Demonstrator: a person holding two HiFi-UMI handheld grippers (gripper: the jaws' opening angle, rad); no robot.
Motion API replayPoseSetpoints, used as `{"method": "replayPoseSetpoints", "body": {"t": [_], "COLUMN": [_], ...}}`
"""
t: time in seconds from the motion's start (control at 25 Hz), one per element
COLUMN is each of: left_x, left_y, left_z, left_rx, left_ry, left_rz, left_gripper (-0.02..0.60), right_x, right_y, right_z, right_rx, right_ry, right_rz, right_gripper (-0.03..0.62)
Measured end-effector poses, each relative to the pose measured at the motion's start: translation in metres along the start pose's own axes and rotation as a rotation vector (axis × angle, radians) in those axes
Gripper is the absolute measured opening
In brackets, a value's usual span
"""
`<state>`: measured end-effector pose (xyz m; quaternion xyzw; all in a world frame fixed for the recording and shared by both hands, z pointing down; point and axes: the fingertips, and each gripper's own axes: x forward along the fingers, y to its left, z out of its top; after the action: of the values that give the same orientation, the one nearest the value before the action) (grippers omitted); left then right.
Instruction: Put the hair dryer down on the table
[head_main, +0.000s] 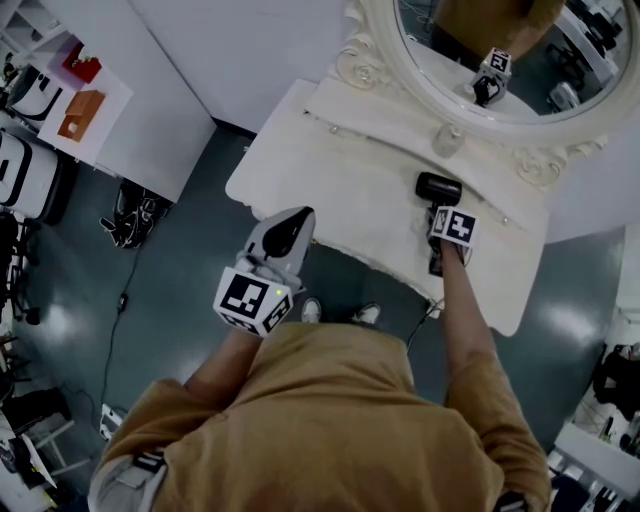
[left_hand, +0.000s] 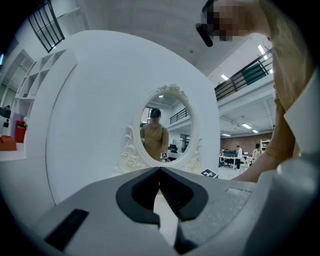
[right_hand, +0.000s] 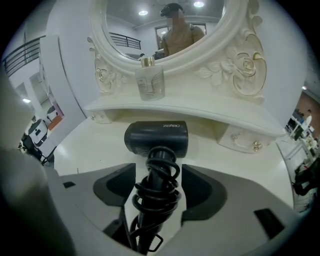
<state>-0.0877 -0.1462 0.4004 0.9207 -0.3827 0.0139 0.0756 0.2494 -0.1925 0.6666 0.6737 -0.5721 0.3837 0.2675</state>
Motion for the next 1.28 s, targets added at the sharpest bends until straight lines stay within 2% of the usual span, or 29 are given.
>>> {"method": "replayPoseSetpoints", "body": {"t": [0.4, 0.64, 0.88, 1.2, 1.28], "left_x": [0.002, 0.004, 0.009, 0.022, 0.025], "left_y": [-0.013, -0.022, -0.030, -0.034, -0.037], "left_z": [0.000, 0.003, 0.008, 0.020, 0.025], "left_rx": [0.008, 0.017, 0.027, 0.059, 0.064], "left_ry": [-0.006, -0.014, -0.029, -0.063, -0.076], "left_rz": [-0.032, -0.053, -0.067, -0.066, -0.065], "left_gripper": [0.003, 0.003, 0.003, 0.003, 0.003], "right_x": [-0.017, -0.039, -0.072, -0.112, -0.125], "right_y": [-0.001, 0.001, 0.005, -0.007, -0.008], "right_z": [0.007, 0.027, 0.050, 0.059, 0.063], "right_rx": [0.018, 0.028, -0.004, -0.040, -0.056], "right_ry": [-0.053, -0.144, -0.255, -0.374, -0.415], "right_rz": [0.010, 0.018, 0.041, 0.047, 0.066], "right_gripper": [0.289, 0.261, 0.165, 0.006, 0.003]}}
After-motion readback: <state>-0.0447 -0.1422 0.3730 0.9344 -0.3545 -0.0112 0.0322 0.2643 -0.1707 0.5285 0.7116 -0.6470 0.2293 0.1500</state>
